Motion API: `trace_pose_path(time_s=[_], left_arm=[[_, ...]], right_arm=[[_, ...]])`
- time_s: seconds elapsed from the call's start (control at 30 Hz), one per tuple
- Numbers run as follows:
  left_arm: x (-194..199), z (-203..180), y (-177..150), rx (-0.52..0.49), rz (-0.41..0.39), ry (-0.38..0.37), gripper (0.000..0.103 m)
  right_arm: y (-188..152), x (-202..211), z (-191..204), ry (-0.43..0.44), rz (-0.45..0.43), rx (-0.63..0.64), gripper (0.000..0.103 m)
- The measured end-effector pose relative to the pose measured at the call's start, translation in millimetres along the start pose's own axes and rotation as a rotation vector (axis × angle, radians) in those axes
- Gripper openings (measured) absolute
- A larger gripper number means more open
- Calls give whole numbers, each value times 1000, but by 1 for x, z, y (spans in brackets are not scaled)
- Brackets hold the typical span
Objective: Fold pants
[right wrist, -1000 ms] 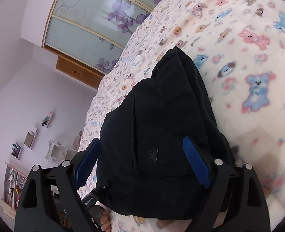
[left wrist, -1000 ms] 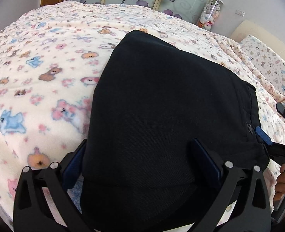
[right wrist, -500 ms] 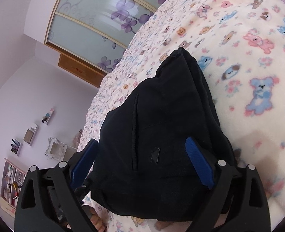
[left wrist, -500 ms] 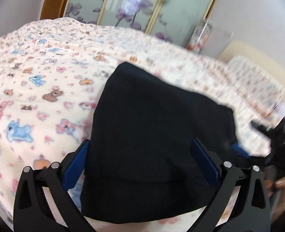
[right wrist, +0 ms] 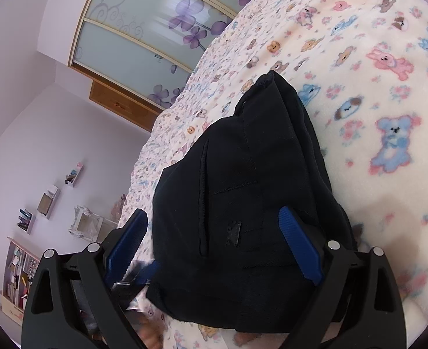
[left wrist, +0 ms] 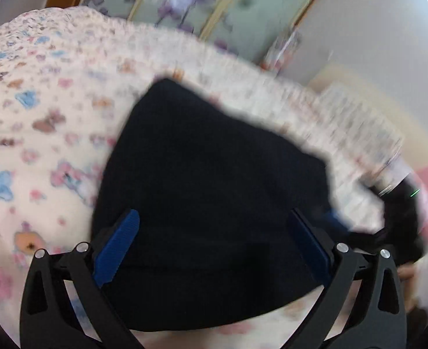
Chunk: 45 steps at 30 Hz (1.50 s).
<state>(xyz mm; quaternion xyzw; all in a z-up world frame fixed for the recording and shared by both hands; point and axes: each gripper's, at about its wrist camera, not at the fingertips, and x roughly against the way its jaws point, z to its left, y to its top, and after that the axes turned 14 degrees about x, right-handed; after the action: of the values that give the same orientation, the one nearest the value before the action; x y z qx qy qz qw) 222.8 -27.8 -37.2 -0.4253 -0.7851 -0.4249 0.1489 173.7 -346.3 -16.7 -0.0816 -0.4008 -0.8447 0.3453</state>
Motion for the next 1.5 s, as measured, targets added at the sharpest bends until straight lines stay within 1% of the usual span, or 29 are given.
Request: trace_pose_path(time_s=[0.03, 0.1, 0.23, 0.3, 0.37, 0.4, 0.5, 0.53, 0.57, 0.6, 0.63, 0.7, 0.8, 0.83, 0.93, 1.03, 1.07, 1.13, 1.23, 1.33, 1.5], left_arm=[[-2, 0, 1, -4, -1, 9, 101], [-4, 2, 3, 5, -4, 3, 101], [-2, 19, 4, 59, -18, -73, 101], [5, 18, 0, 61, -20, -81, 101], [15, 9, -8, 41, -33, -47, 101], [21, 7, -9, 33, -42, -28, 101], [50, -2, -20, 10, -89, 15, 101], [60, -4, -23, 7, -95, 24, 101], [67, -5, -26, 4, -95, 25, 101], [74, -5, -29, -1, -95, 31, 101], [84, -7, -34, -13, -102, 56, 101], [97, -7, -41, -34, -111, 94, 101], [119, -14, -57, -86, -139, 185, 101], [127, -15, -62, -97, -154, 200, 101], [149, -19, -81, -121, -215, 211, 101], [162, -19, -98, -140, -282, 261, 101], [164, -19, -103, -145, -306, 282, 101], [164, -20, -106, -144, -315, 328, 101], [160, -18, -103, -151, -313, 330, 101], [155, -14, -101, -130, -303, 333, 101], [149, -16, -103, -144, -304, 355, 101]], right_arm=[[0, 0, 0, 3, -2, -2, 94], [-1, -1, 0, 0, -9, 6, 94], [-6, -3, 2, -5, -39, 43, 93], [-10, 2, -2, -3, -68, 16, 85], [-19, 14, -14, 10, -110, -88, 73], [-26, 22, -23, 32, -130, -153, 72], [-33, 38, -30, 60, -142, -209, 72], [-33, 46, -24, 39, -135, -195, 84], [-32, 52, -17, -2, -122, -171, 94], [-32, 60, -9, -43, -122, -136, 94], [-33, 71, 4, -74, -140, -76, 94], [-37, 81, 18, -101, -148, -17, 94], [-50, 98, 42, -170, -145, 93, 94], [-56, 102, 52, -205, -141, 145, 94], [-79, 110, 79, -306, -130, 286, 94], [-103, 112, 101, -390, -136, 398, 96], [-111, 111, 107, -415, -143, 427, 96], [-124, 111, 113, -462, -154, 465, 96], [-133, 102, 123, -515, -151, 534, 97], [-138, 94, 132, -576, -154, 600, 102], [-144, 84, 137, -631, -165, 638, 102]])
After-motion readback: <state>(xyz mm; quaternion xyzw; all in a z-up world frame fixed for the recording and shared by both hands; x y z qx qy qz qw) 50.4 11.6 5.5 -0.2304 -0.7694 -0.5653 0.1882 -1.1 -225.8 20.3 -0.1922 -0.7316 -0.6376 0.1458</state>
